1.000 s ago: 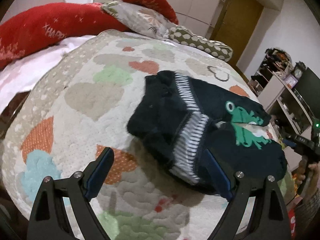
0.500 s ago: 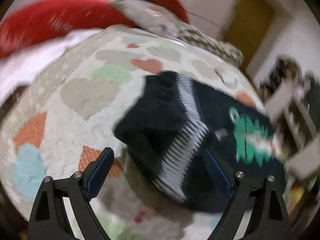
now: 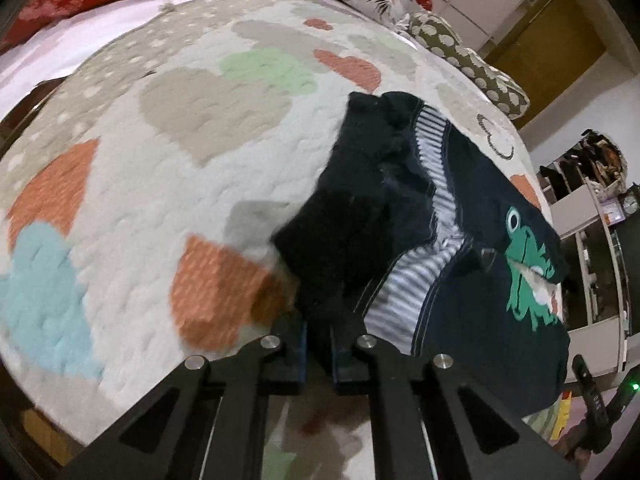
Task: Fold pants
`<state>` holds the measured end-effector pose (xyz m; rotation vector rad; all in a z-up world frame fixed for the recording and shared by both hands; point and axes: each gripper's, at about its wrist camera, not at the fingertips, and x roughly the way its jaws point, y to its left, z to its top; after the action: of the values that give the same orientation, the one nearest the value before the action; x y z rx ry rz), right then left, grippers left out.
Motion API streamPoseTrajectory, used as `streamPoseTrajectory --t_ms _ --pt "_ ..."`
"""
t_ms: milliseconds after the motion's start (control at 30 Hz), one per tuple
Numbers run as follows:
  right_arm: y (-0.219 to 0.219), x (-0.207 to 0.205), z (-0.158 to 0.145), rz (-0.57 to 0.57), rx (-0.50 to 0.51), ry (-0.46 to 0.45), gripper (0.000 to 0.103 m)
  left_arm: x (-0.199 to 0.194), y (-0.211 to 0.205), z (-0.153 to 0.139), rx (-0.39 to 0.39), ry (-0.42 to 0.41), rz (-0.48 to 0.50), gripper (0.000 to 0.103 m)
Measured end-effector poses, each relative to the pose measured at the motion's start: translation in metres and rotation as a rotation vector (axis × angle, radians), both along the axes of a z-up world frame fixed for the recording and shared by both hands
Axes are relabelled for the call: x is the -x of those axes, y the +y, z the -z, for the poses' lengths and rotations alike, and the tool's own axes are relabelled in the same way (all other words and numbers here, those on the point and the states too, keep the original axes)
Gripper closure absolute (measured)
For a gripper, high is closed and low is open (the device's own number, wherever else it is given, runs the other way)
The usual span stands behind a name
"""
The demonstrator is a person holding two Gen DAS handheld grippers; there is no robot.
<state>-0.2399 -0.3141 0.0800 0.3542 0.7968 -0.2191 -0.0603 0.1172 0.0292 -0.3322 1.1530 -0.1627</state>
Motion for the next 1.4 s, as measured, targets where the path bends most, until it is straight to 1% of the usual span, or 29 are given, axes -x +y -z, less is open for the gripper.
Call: streamPoseTrajectory --t_ms 33,67,100,133,167,233,300,367,400,433,467,500,567,633,667,700,733,833,933,1000,1067,1100,1167,1200,1233,1300,1367,1400 --pt "0.002 -0.001 -0.001 -0.005 0.003 -0.001 0.044 0.005 0.004 -0.002 0.004 -0.001 -0.007 0.090" --pt "0.005 -0.001 -0.002 -0.011 0.010 -0.002 0.044 0.007 0.007 -0.003 0.016 -0.006 -0.012 0.076" --pt "0.009 -0.002 -0.005 -0.019 0.020 -0.002 0.044 0.012 0.011 -0.007 0.029 -0.018 -0.021 0.059" --pt "0.011 -0.003 -0.007 -0.022 0.024 -0.003 0.044 0.017 0.014 -0.013 0.035 -0.037 -0.033 0.052" --pt "0.014 -0.003 -0.010 -0.028 0.028 -0.007 0.044 0.019 0.016 -0.019 0.033 -0.060 -0.042 0.047" --pt "0.023 -0.003 -0.021 -0.052 0.028 -0.026 0.044 0.031 0.018 -0.038 -0.004 -0.139 -0.048 0.045" --pt "0.035 -0.003 -0.030 -0.088 0.042 -0.037 0.044 0.042 0.016 -0.057 -0.061 -0.211 -0.048 0.031" --pt "0.048 -0.003 -0.040 -0.115 0.069 -0.049 0.044 0.055 0.012 -0.076 -0.116 -0.290 -0.043 0.024" --pt "0.057 -0.002 -0.049 -0.129 0.083 -0.071 0.044 0.061 0.009 -0.084 -0.144 -0.323 -0.036 0.021" --pt "0.061 -0.001 -0.056 -0.135 0.090 -0.087 0.044 0.067 0.005 -0.093 -0.177 -0.354 -0.029 0.019" --pt "0.068 0.002 -0.067 -0.141 0.106 -0.121 0.044 0.072 0.002 -0.102 -0.207 -0.382 -0.024 0.018" --pt "0.072 0.004 -0.075 -0.141 0.120 -0.147 0.044 0.077 0.001 -0.109 -0.225 -0.401 -0.021 0.018" --pt "0.082 0.011 -0.097 -0.119 0.173 -0.223 0.039 0.086 -0.001 -0.123 -0.240 -0.434 -0.008 0.018" --pt "0.089 0.022 -0.119 -0.051 0.258 -0.326 0.024 0.096 0.001 -0.135 -0.239 -0.461 -0.001 0.018" --pt "0.093 0.030 -0.129 -0.011 0.303 -0.399 0.021 0.100 0.001 -0.141 -0.241 -0.478 0.000 0.018" --pt "0.097 0.037 -0.140 0.018 0.348 -0.477 0.014 0.103 0.001 -0.146 -0.248 -0.495 0.001 0.018" --pt "0.100 0.040 -0.149 0.021 0.386 -0.513 0.013 0.106 0.001 -0.152 -0.258 -0.514 0.002 0.018" --pt "0.104 0.037 -0.172 -0.013 0.441 -0.496 0.013 0.110 0.003 -0.163 -0.279 -0.549 0.001 0.018" --pt "0.104 0.033 -0.203 -0.034 0.497 -0.483 0.013 0.108 0.009 -0.167 -0.268 -0.539 0.014 0.018" --pt "0.098 0.027 -0.234 -0.033 0.564 -0.480 0.013 0.106 0.012 -0.170 -0.280 -0.539 0.015 0.018" --pt "0.087 0.022 -0.266 -0.011 0.590 -0.481 0.013 0.105 0.012 -0.178 -0.301 -0.554 0.021 0.018" --pt "0.075 0.018 -0.288 0.016 0.587 -0.482 0.012 0.103 0.011 -0.183 -0.307 -0.566 0.029 0.018" --pt "0.058 0.013 -0.315 0.067 0.571 -0.493 0.012 0.095 0.009 -0.200 -0.309 -0.586 0.056 0.018" --pt "0.044 0.007 -0.334 0.108 0.561 -0.499 0.012 0.089 0.008 -0.209 -0.302 -0.588 0.070 0.018" --pt "0.034 0.002 -0.347 0.130 0.554 -0.498 0.011 0.081 0.007 -0.219 -0.289 -0.589 0.086 0.017" --pt "0.017 -0.015 -0.365 0.149 0.534 -0.487 0.011 0.061 0.001 -0.237 -0.262 -0.588 0.133 0.005" --pt "0.005 -0.033 -0.371 0.125 0.502 -0.460 0.011 0.036 -0.010 -0.245 -0.252 -0.569 0.184 0.005" --pt "-0.001 -0.047 -0.366 0.096 0.470 -0.437 0.011 0.024 -0.016 -0.245 -0.249 -0.554 0.204 0.005"
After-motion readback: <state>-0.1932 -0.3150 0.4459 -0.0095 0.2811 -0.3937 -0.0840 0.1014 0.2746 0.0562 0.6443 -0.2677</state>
